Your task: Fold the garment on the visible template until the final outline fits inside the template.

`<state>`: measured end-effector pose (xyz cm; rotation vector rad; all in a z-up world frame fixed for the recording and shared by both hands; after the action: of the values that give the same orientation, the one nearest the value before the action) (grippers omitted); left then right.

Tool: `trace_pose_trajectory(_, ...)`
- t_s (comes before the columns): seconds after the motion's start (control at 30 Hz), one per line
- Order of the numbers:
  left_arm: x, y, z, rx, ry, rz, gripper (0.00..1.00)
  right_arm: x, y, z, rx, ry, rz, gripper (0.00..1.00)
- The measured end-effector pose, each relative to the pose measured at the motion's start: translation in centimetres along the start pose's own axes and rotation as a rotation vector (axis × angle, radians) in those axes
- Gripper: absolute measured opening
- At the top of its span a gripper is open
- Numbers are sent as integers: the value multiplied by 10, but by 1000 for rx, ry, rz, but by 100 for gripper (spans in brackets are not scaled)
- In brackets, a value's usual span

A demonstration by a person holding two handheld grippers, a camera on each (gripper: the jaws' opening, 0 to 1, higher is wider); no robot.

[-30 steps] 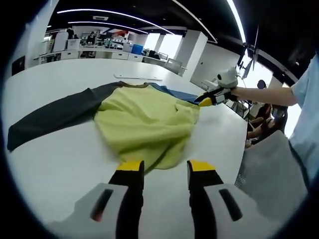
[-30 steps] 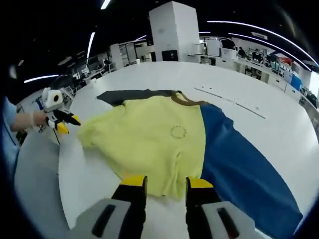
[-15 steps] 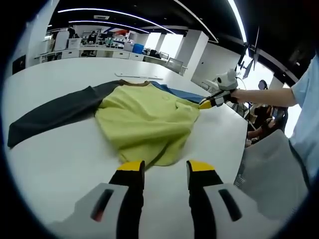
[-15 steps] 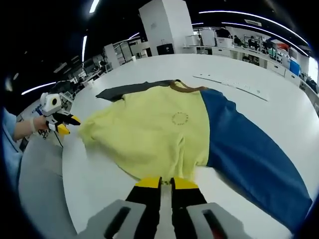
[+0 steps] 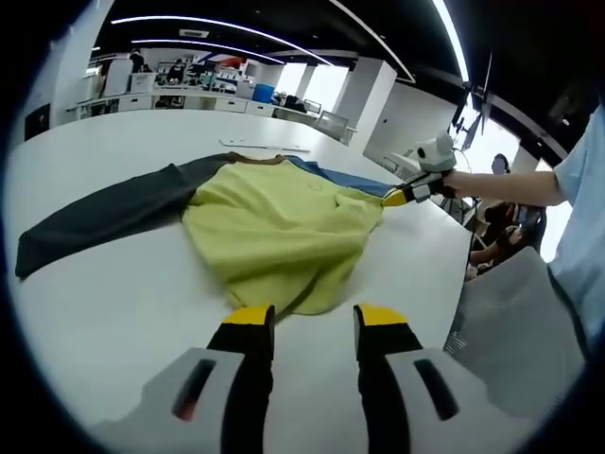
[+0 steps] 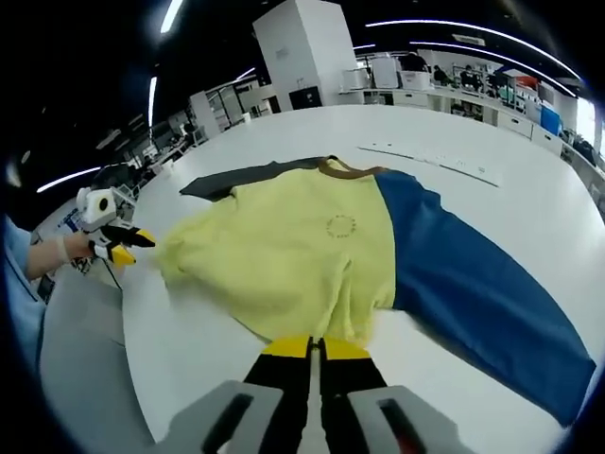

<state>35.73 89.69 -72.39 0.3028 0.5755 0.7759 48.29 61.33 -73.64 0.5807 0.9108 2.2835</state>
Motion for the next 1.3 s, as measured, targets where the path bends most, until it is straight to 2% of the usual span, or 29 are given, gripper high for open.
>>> trace_pose_trajectory(0.2, 1, 2, -2, 0, 3, 4, 30, 6, 19, -8, -24, -27, -3, 0)
trace_pose_trajectory(0.47, 5, 2, -8, 17, -7, 18, 28, 33, 42, -29, -36, -34, -7, 0)
trace_pose_trajectory(0.6, 8, 1, -7, 19, -5, 29, 28, 41, 47, -39, -31, -37, -9, 0)
trace_pose_trajectory(0.87, 18, -4, -7, 36, -22, 64, 24, 53, 55, -61, -35, -108, 5, 0)
trace_pose_trajectory(1.1, 26, -9, -5, 41, -28, 92, 21, 52, 56, -76, -36, -154, 7, 0)
trace_pose_trajectory(1.3, 24, -13, -5, 44, -27, 95, 20, 54, 61, -84, -35, -168, 10, 0)
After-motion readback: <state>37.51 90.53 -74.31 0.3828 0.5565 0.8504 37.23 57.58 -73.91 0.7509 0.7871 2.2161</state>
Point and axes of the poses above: the point that each gripper's makers call its tool centre point, and the gripper's own axes: y roughly backward along the fingers, x roughly to its left, z roughly out of its top, the point moved 1 cm from there along y, roughly backward along the fingers, and after that the axes turned 5 degrees about -z, right-handed, at the moved point
